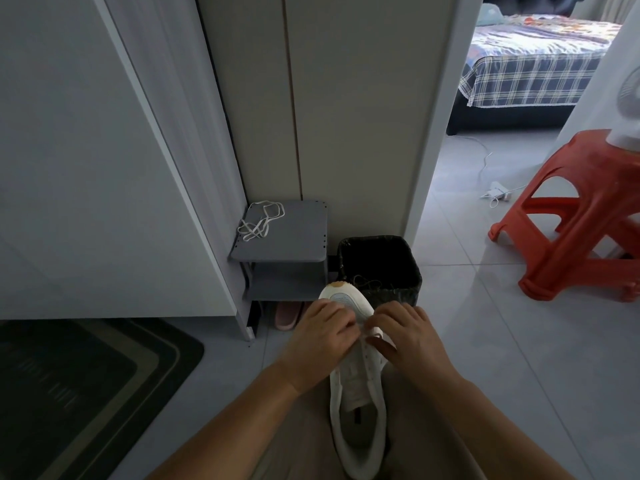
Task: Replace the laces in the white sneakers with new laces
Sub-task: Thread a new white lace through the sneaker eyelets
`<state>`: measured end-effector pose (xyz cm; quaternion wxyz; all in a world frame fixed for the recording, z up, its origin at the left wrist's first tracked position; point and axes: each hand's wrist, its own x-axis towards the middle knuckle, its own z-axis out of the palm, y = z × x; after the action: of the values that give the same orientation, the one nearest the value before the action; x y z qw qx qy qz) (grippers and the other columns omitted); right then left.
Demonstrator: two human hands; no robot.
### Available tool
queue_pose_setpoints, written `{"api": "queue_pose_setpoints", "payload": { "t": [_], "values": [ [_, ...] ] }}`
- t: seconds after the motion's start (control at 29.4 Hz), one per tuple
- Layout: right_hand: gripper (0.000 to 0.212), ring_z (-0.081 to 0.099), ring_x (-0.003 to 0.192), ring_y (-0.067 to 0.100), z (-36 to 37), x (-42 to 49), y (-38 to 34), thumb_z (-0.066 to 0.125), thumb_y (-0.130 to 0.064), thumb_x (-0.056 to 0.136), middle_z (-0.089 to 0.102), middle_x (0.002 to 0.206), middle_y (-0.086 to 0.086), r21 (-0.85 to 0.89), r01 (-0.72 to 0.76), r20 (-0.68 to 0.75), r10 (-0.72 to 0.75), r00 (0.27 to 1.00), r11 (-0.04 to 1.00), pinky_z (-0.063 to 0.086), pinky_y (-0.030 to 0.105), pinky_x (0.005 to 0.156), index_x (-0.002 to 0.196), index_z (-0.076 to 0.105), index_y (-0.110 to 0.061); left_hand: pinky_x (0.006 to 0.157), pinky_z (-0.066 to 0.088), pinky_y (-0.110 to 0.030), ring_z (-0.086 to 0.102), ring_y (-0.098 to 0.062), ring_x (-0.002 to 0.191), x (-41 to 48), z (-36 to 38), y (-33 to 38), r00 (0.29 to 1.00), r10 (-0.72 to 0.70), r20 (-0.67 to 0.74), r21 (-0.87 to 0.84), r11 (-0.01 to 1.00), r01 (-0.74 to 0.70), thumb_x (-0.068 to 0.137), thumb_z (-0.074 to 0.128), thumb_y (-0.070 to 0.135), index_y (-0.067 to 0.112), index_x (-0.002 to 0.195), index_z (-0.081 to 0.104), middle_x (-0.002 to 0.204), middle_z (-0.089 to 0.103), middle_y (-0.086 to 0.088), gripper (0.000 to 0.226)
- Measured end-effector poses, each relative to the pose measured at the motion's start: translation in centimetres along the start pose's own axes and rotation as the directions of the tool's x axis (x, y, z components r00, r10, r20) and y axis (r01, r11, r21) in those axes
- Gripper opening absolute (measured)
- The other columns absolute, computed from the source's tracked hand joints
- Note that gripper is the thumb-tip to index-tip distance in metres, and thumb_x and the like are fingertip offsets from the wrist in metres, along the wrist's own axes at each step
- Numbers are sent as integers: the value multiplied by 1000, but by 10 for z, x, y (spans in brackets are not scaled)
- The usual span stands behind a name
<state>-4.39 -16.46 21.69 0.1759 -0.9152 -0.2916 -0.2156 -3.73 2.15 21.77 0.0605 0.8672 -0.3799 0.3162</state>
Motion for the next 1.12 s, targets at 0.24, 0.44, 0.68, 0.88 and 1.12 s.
{"api": "queue_pose_setpoints", "payload": {
  "t": [0.24, 0.44, 0.68, 0.88, 1.12],
  "values": [
    [15, 60, 69, 15, 2, 3, 9, 74, -20, 75, 66, 82, -1, -117, 299, -44, -305, 951, 947, 47, 26, 62, 89, 68, -19, 82, 33, -21, 46, -9, 86, -3, -4, 2, 970, -239, 54, -259, 934, 245, 78, 59, 29, 18, 75, 63, 87, 54, 5, 12],
    [16, 55, 66, 14, -5, 16, 10, 52, -23, 87, 61, 77, -2, -232, 369, 9, -377, 926, 900, 41, 25, 64, 79, 65, -18, 80, 27, -17, 43, -3, 90, 5, -10, 3, 914, -346, 213, -355, 844, 403, 72, 56, 34, 20, 71, 64, 89, 52, 9, 16],
    [28, 51, 58, 10, -17, 27, -5, 42, -26, 87, 56, 67, -2, -94, 28, 269, -1, 963, 995, 42, 24, 57, 69, 61, -17, 81, 24, -19, 42, -4, 92, 7, -10, 5, 914, -335, 228, -322, 860, 396, 74, 54, 35, 20, 72, 63, 90, 55, 9, 17],
    [19, 47, 71, 8, -25, 27, -10, 42, -19, 96, 51, 76, -2, 345, -765, 712, 380, 590, 543, 39, 17, 68, 87, 58, -13, 89, 23, -22, 38, -4, 100, 9, -9, 18, 883, -411, 226, -295, 835, 464, 79, 42, 42, 18, 79, 63, 98, 53, 4, 32],
    [15, 54, 78, 12, -16, 21, -14, 44, -26, 96, 59, 86, -2, 156, -527, 526, 382, 760, 835, 41, 16, 64, 89, 55, -19, 99, 26, -31, 35, -16, 113, 19, -15, 9, 762, -415, 497, -71, 856, 512, 92, 35, 36, 13, 103, 58, 116, 43, 0, 34]
  ]
}}
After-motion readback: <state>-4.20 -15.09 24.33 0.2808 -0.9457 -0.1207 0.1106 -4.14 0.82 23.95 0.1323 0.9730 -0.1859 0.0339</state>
